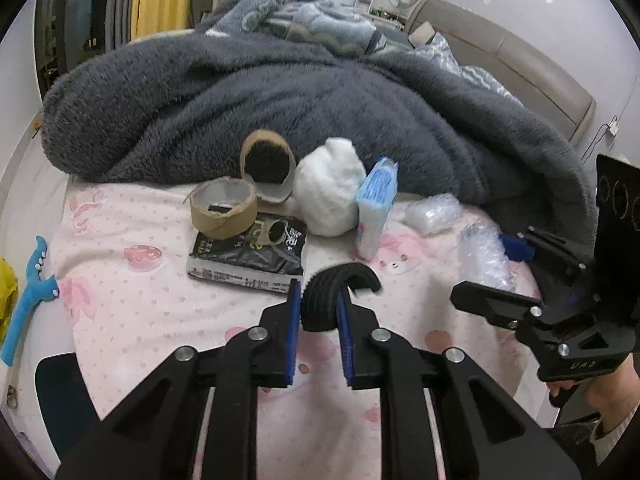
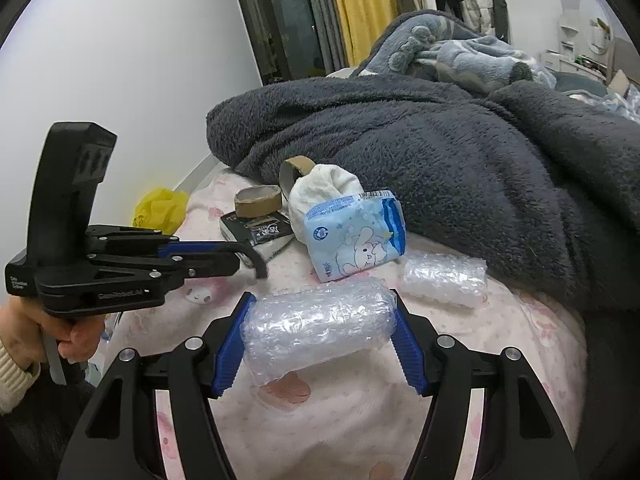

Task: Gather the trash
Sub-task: 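Lift the bubble wrap with the right tool while the left tool grasps the black rubber piece, then carry both items over the bin and open the left tool to drop the rubber piece, then open the right tool to drop the bubble wrap into the bin, then move both tools back toward the remaining items on the bed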

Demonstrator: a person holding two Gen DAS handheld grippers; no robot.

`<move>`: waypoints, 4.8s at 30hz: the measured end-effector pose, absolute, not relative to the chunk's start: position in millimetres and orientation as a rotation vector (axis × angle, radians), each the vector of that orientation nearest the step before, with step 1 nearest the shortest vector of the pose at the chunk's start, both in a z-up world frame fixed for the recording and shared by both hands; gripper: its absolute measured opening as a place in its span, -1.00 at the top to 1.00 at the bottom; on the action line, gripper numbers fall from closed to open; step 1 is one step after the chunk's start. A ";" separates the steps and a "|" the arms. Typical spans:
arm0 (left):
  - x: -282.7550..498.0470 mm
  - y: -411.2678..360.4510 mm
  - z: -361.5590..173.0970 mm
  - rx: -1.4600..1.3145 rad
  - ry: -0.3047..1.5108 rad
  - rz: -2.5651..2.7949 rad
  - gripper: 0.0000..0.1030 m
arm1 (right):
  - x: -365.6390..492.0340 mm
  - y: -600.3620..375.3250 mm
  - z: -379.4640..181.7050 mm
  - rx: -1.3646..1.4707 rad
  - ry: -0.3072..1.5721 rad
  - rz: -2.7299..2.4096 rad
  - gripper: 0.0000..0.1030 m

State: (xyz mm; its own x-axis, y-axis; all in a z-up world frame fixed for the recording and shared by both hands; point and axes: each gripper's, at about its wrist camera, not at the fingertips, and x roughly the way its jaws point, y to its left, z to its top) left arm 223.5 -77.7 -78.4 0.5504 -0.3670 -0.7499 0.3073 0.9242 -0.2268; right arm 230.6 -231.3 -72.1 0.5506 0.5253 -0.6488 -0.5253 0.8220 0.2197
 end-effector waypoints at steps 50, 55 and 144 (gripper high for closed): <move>158.8 144.3 -114.1 -0.111 0.986 -0.030 0.72 | 191.0 -23.0 -46.3 0.017 0.705 0.804 -0.29; 153.5 164.5 -130.9 -0.124 1.040 -0.014 0.73 | 189.3 2.3 -49.3 0.014 0.706 0.840 -0.29; 162.9 167.0 10.2 -0.179 0.569 -0.025 -0.92 | 192.7 36.1 -81.2 -0.048 0.850 0.770 -0.80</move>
